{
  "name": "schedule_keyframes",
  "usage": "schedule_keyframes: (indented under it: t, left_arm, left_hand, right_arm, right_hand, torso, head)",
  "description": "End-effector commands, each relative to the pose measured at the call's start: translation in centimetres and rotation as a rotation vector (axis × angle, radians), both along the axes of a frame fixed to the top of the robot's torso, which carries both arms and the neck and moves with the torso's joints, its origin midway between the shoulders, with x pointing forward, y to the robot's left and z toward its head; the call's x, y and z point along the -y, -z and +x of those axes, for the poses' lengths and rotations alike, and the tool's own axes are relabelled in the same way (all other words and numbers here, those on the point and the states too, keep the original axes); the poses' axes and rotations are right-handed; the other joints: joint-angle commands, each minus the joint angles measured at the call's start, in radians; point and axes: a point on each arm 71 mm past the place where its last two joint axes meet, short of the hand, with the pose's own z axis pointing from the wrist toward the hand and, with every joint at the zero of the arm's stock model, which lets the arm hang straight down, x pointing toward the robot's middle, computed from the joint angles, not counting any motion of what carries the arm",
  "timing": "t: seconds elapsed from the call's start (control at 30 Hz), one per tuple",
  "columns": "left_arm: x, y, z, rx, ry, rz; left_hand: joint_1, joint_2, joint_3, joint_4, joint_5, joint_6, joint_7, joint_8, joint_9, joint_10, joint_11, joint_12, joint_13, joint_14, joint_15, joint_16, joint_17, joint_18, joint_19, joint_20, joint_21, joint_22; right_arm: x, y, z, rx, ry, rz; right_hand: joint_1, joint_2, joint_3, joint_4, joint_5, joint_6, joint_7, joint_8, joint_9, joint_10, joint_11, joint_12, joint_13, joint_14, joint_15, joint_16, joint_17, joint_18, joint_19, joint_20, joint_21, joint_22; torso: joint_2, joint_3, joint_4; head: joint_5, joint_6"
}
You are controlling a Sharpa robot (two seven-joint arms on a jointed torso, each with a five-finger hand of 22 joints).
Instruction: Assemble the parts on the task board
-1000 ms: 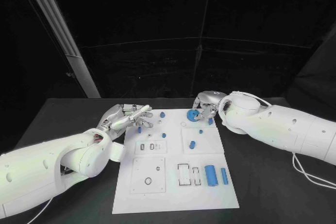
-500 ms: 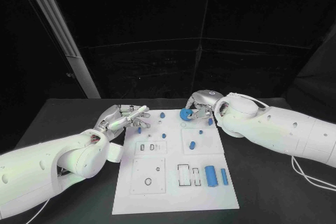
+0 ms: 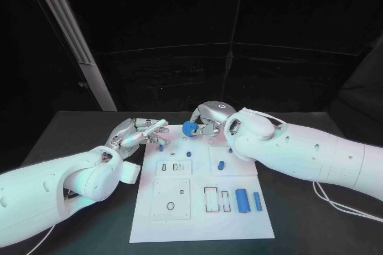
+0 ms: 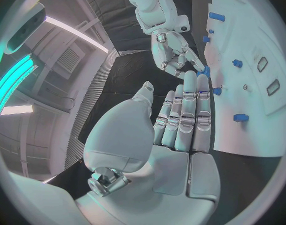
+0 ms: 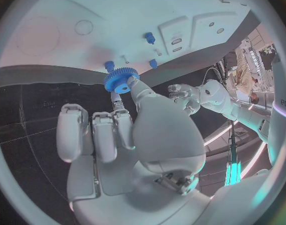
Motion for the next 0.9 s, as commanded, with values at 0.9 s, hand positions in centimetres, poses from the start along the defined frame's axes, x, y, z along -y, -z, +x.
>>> schedule_keyframes:
  t: [0.9]
  left_arm:
    - [0.0, -0.3, 0.1, 0.018, 0.009, -0.003]
  left_hand:
    - [0.001, 0.013, -0.001, -0.008, 0.000, -0.001, 0.004, -0.004, -0.001, -0.002, 0.002, -0.005, 0.000, -0.008, -0.002, 0.005, 0.003, 0.012, -0.002, 0.005, -0.002, -0.001]
  right_arm:
    - [-3.2, 2.5, 0.4, -0.054, -0.013, -0.118]
  right_hand:
    - [-0.012, -0.015, 0.013, 0.000, -0.010, 0.040, -0.024, -0.005, 0.052, 0.015, 0.001, -0.002, 0.103, 0.082, -0.003, 0.000, 0.159, -0.008, 0.006, -0.002, 0.006, 0.002]
  torso:
    - [0.000, 0.0005, -0.0026]
  head:
    - [0.010, -0.013]
